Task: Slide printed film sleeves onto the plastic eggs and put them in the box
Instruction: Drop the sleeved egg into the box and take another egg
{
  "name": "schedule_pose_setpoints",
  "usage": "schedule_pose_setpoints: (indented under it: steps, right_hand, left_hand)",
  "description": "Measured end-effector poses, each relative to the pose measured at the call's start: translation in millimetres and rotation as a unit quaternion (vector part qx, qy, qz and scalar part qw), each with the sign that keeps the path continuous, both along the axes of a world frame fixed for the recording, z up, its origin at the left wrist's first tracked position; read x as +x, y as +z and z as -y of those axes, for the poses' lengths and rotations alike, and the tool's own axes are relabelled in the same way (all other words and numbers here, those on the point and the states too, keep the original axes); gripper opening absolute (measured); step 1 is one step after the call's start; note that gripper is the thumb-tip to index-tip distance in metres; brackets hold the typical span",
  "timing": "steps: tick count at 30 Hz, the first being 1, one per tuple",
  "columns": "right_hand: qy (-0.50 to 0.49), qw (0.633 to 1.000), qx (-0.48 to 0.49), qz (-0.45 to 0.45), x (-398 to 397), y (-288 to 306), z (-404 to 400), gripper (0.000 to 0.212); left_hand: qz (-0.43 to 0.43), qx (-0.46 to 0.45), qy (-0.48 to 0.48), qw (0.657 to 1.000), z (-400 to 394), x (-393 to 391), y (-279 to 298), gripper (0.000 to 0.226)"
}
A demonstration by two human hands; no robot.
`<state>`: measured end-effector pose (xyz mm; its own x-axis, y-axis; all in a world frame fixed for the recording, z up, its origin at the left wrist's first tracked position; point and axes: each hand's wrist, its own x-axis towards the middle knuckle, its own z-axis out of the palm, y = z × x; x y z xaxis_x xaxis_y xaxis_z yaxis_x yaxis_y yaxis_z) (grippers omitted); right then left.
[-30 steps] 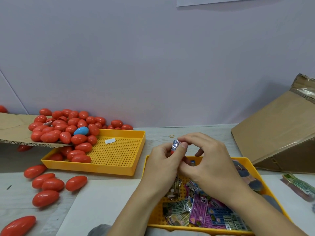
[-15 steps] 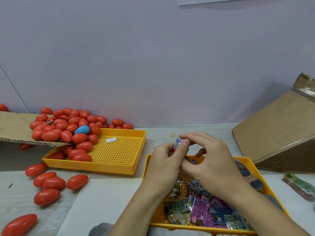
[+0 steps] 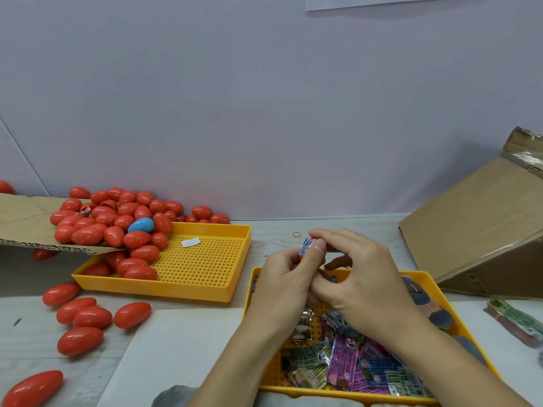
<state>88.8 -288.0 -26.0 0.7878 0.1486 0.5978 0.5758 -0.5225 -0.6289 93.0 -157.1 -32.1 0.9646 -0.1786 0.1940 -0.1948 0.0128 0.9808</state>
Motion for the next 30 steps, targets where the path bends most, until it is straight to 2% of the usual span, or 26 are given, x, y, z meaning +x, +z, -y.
schedule_pose_setpoints:
  steps: [3, 8, 19, 21, 24, 25, 27, 30]
  right_hand:
    - [0.005, 1.0, -0.02, 0.01, -0.6, 1.7, -1.1, 0.032]
    - [-0.008, 0.999, -0.035, 0.021, -0.2, 0.3, -2.1, 0.025]
    - [0.01, 0.999, -0.029, -0.029, -0.4, -0.2, 0.4, 0.046]
    - [0.013, 0.999, 0.007, -0.039, -1.5, -0.8, 0.5, 0.05]
    - [0.026, 0.996, 0.062, -0.065, -4.3, -0.4, 0.1, 0.052]
    - [0.028, 0.995, 0.072, -0.069, -4.9, 0.0, -0.5, 0.049]
    - [0.02, 0.995, 0.072, -0.068, -5.4, 1.4, -1.9, 0.046]
    - [-0.026, 0.999, 0.023, -0.036, -3.2, 2.0, -1.7, 0.048]
  left_hand:
    - [0.013, -0.019, 0.03, 0.999, -0.8, 1.1, 0.1, 0.041]
    - [-0.003, 0.005, 0.019, 1.0, -0.7, 2.2, -2.6, 0.04]
    - [-0.046, -0.042, 0.0, 0.998, -2.7, 2.3, -1.2, 0.039]
    - [-0.085, -0.094, 0.004, 0.992, -1.2, 0.8, 2.7, 0.039]
    - [-0.177, -0.249, -0.032, 0.952, -0.3, -1.4, 9.9, 0.033]
    - [-0.188, -0.268, -0.047, 0.944, -0.5, -2.4, 10.9, 0.032]
    - [-0.184, -0.257, -0.049, 0.947, -0.6, -3.5, 10.1, 0.033]
    - [-0.148, -0.199, 0.004, 0.969, -0.6, -1.6, 8.3, 0.034]
